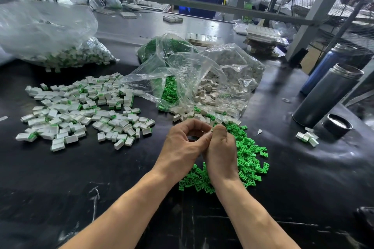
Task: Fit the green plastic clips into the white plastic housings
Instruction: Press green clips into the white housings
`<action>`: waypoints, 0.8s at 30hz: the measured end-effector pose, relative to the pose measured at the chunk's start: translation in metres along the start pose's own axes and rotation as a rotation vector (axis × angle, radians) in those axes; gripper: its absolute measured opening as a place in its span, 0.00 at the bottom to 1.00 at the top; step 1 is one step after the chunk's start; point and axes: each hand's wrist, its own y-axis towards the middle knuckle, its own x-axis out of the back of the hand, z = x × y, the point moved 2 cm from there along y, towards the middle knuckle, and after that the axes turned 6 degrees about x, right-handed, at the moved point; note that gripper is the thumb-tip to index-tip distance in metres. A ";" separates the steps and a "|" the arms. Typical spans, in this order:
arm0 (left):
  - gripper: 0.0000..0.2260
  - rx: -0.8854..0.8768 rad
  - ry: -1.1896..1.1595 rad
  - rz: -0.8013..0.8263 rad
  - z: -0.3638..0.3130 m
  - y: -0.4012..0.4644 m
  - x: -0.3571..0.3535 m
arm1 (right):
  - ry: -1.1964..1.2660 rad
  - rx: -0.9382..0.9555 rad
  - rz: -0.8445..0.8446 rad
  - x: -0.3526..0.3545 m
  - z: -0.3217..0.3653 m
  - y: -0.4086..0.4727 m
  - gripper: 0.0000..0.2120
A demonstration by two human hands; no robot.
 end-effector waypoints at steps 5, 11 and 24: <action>0.02 -0.011 0.045 -0.024 0.000 0.001 0.001 | 0.028 0.014 -0.010 0.001 0.000 -0.005 0.26; 0.03 -0.029 0.046 -0.110 -0.005 0.005 0.012 | -0.046 0.175 0.048 0.011 0.005 0.002 0.23; 0.05 0.013 0.472 -0.207 -0.001 0.009 0.035 | -0.263 0.194 0.048 0.017 0.001 0.006 0.06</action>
